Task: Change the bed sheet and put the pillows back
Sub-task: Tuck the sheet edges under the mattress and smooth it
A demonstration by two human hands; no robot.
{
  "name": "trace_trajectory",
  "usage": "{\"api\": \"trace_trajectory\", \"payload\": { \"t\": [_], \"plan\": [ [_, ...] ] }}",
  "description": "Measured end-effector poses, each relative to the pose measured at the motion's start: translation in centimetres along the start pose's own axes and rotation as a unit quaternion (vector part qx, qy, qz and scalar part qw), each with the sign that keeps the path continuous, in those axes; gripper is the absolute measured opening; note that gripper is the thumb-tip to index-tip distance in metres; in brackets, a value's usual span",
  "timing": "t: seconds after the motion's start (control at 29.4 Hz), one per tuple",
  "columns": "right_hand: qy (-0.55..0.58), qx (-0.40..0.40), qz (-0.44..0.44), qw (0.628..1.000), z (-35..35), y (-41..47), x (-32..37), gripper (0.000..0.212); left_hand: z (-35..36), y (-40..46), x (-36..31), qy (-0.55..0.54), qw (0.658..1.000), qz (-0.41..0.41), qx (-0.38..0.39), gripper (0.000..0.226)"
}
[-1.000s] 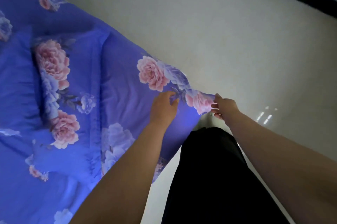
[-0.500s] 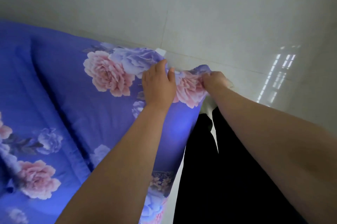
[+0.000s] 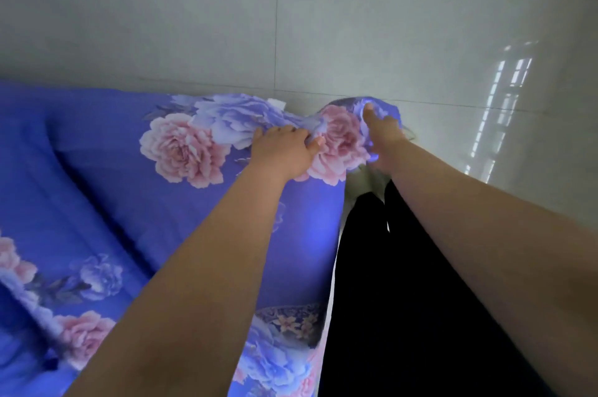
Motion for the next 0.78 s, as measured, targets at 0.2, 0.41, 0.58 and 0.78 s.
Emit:
{"api": "trace_trajectory", "payload": {
  "t": [0.2, 0.41, 0.58, 0.78],
  "plan": [
    [0.009, 0.160, -0.061, 0.985, 3.3, -7.8, -3.5, 0.073, 0.6, 0.9, -1.7, 0.029, 0.994, 0.029, 0.105, 0.043],
    [-0.191, 0.250, -0.296, 0.902, 6.3, -12.8, -4.2, 0.137, -0.7, -1.0, -1.6, -0.055, 0.986, 0.026, 0.153, 0.037],
    [-0.179, 0.331, -0.252, 0.892, 9.4, -16.7, -6.3, 0.082, 0.4, -5.1, 2.2, 0.044, 0.955, 0.000, 0.292, 0.028],
    [-0.105, 0.375, -0.256, 0.885, 11.7, -20.7, -7.1, 0.055, 0.5, -7.8, 0.9, -0.064, 0.957, 0.085, 0.269, 0.023]
  ]
}}
Point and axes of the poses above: each hand's wrist, its own y-axis towards the middle knuckle, its own z-axis out of the palm, x = y × z, the point moved 10 cm from there along y, towards the middle knuckle, and after that the axes turned 6 degrees about -x, right-handed, at the moved point
